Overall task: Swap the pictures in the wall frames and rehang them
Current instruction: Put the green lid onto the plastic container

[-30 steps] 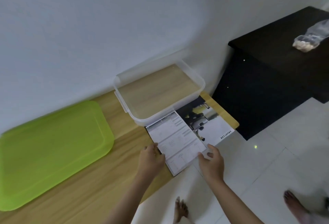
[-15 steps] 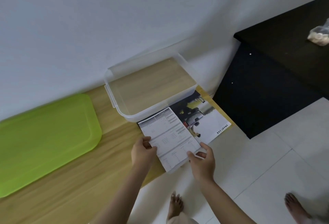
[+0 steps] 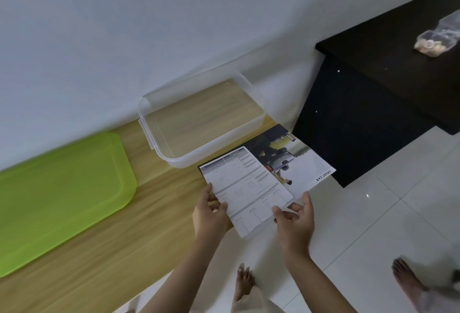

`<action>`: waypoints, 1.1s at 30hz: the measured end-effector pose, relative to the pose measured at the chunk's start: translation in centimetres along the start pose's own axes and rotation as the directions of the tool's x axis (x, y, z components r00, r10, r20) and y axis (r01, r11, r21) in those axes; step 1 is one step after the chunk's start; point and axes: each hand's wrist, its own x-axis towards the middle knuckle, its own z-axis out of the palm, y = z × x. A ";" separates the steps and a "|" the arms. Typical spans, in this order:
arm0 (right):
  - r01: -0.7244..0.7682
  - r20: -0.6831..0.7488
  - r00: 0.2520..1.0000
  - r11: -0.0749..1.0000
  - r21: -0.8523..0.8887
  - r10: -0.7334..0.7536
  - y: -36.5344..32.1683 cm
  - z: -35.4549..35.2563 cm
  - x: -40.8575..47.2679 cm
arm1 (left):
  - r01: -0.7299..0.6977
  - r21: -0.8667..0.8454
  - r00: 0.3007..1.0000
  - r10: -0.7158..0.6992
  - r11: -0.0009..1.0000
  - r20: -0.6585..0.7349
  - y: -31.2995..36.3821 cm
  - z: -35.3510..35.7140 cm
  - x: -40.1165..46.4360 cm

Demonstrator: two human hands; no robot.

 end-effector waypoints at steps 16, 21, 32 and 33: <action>0.176 0.054 0.981 0.975 0.134 -0.184 -7.1 4.4 1.6 | -0.303 -0.064 0.953 0.301 0.951 -0.040 7.5 -2.8 3.9; 0.141 0.136 0.980 0.988 0.062 -0.148 -8.6 11.8 2.5 | -0.261 0.024 0.959 0.263 0.965 -0.104 8.7 -7.6 9.7; 0.035 0.176 0.984 0.994 -0.107 -0.016 -9.8 22.7 6.4 | -0.139 0.131 0.985 0.150 0.982 -0.082 10.4 -11.4 20.3; 0.022 0.174 0.985 0.992 -0.124 0.000 -9.9 23.0 6.6 | -0.127 0.143 0.987 0.140 0.981 -0.079 10.4 -11.3 20.8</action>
